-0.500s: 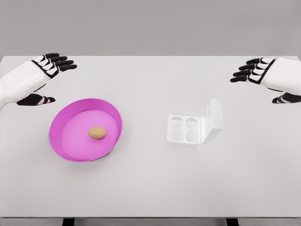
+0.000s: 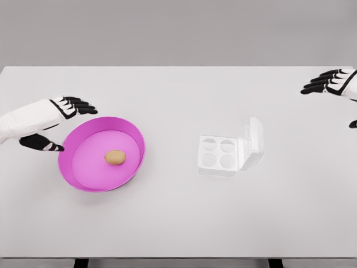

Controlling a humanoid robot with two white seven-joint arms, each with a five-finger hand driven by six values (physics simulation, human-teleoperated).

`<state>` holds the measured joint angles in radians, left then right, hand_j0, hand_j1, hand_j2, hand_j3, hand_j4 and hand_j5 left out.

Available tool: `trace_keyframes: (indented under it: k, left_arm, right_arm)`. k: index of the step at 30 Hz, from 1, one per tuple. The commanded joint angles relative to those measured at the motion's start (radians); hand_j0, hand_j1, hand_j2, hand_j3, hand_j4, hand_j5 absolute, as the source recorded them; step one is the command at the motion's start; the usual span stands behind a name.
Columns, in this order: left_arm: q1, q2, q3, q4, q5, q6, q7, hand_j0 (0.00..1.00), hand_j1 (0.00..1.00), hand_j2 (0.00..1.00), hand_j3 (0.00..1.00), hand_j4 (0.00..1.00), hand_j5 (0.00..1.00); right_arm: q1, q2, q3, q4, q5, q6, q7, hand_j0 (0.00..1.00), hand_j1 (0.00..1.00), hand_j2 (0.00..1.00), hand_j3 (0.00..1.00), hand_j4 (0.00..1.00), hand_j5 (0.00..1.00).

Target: Pack egg into the box and close the box lid

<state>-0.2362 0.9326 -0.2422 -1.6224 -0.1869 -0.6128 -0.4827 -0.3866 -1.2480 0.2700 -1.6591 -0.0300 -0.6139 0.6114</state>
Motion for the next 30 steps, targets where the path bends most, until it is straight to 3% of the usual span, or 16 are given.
trace_keyframes:
  k: [1, 3, 5, 8, 12, 17, 23, 30]
  left_arm:
    - [0.0, 0.026, -0.009, -0.01, 0.128, 0.002, -0.128, 1.0, 1.0, 1.0, 1.0, 1.0, 1.0]
    - [-0.002, 0.026, -0.011, -0.028, 0.159, 0.002, -0.128, 0.99, 0.99, 0.99, 0.99, 0.99, 0.99]
    - [-0.003, 0.025, -0.034, -0.068, 0.165, 0.002, -0.128, 0.99, 0.99, 0.99, 0.99, 0.99, 0.99]
    - [-0.005, 0.023, -0.068, -0.1, 0.179, 0.002, -0.128, 0.98, 0.98, 0.98, 0.98, 0.98, 0.98]
    - [-0.037, 0.011, -0.12, -0.1, 0.176, 0.04, -0.128, 0.97, 0.97, 0.97, 0.97, 0.97, 0.97]
    - [-0.06, 0.008, -0.216, -0.099, 0.179, 0.208, -0.128, 0.97, 0.97, 0.97, 0.97, 0.97, 0.97]
    - [-0.064, -0.047, -0.23, -0.088, 0.178, 0.211, -0.128, 0.91, 0.91, 0.91, 0.91, 0.91, 0.91]
    - [-0.061, -0.051, -0.247, -0.073, 0.214, 0.212, -0.128, 0.86, 0.86, 0.86, 0.86, 0.86, 0.86]
  right_arm:
    - [0.0, 0.031, -0.003, 0.019, -0.041, 0.003, -0.001, 1.0, 1.0, 1.0, 1.0, 1.0, 1.0]
    - [0.005, 0.097, -0.012, 0.041, 0.013, 0.003, -0.001, 1.0, 1.0, 1.0, 1.0, 1.0, 1.0]
    - [0.069, 0.093, -0.041, 0.041, 0.044, 0.003, -0.001, 1.0, 1.0, 1.0, 1.0, 1.0, 1.0]
    - [0.212, 0.11, -0.161, 0.047, 0.061, 0.003, -0.001, 1.0, 1.0, 1.0, 1.0, 1.0, 1.0]
    - [0.31, 0.114, -0.184, 0.042, 0.116, 0.003, -0.001, 1.0, 1.0, 1.0, 1.0, 1.0, 1.0]
    - [0.321, 0.102, -0.176, 0.027, 0.136, 0.003, -0.001, 1.0, 1.0, 1.0, 1.0, 1.0, 1.0]
    - [0.319, 0.114, -0.143, 0.027, 0.17, 0.003, -0.001, 1.0, 1.0, 1.0, 1.0, 1.0, 1.0]
    - [0.322, 0.111, -0.103, -0.011, 0.186, 0.003, -0.001, 1.0, 1.0, 1.0, 1.0, 1.0, 1.0]
